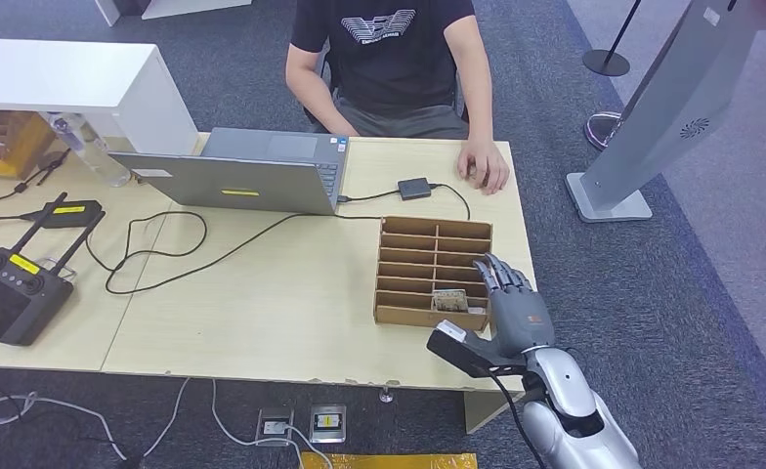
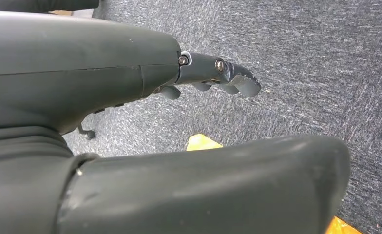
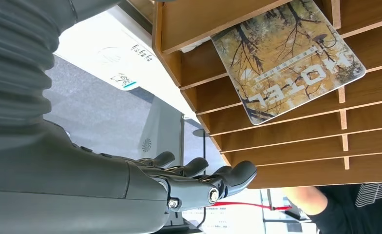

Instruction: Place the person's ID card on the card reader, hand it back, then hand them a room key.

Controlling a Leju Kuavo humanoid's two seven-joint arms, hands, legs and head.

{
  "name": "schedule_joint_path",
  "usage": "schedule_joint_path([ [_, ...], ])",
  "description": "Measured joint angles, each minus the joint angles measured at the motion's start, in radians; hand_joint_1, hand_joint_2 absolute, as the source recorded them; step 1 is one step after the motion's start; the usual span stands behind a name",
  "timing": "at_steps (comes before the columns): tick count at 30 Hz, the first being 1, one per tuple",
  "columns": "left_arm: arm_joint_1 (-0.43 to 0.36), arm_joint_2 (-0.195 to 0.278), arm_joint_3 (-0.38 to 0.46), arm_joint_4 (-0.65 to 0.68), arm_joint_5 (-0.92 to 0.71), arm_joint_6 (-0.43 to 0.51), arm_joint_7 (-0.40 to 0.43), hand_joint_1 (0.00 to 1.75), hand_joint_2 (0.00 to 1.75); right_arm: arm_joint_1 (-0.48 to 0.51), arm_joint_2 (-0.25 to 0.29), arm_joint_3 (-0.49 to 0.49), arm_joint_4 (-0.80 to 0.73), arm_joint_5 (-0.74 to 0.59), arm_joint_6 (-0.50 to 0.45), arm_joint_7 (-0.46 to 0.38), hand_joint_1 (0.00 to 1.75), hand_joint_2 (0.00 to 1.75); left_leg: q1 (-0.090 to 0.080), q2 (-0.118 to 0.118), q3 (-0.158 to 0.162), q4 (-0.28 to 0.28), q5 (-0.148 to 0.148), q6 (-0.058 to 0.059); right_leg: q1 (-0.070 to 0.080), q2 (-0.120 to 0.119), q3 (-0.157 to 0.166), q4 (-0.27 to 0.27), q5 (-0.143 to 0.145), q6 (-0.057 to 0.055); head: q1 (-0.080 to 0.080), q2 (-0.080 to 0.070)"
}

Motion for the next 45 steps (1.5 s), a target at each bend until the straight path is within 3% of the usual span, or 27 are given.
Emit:
schedule_joint_path([
  [21, -0.004, 0.0, -0.026, 0.003, 0.008, -0.008, -0.008, 0.0, 0.0, -0.006, 0.006, 0.023, -0.002, -0.009, 0.052, -0.052, 0.0, 1.75, 0.0, 0.0, 0.0, 0.0, 0.0, 0.0, 0.0, 0.0, 0.0, 0.0, 0.0, 0.0, 0.0, 0.0],
  [43, -0.009, 0.006, -0.039, 0.005, 0.021, -0.021, -0.01, 0.0, 0.0, -0.014, 0.008, 0.035, -0.002, 0.027, 0.043, -0.016, 0.0, 1.75, 0.0, 0.0, 0.0, 0.0, 0.0, 0.0, 0.0, 0.0, 0.0, 0.0, 0.0, 0.0, 0.0, 0.0],
  [45, -0.009, 0.006, -0.044, 0.005, 0.022, -0.021, -0.01, 0.0, 0.0, -0.016, 0.008, 0.035, -0.002, 0.027, 0.043, -0.015, 0.79, 1.75, 0.0, 0.0, 0.0, 0.0, 0.0, 0.0, 0.0, 0.0, 0.0, 0.0, 0.0, 0.0, 0.0, 0.0],
])
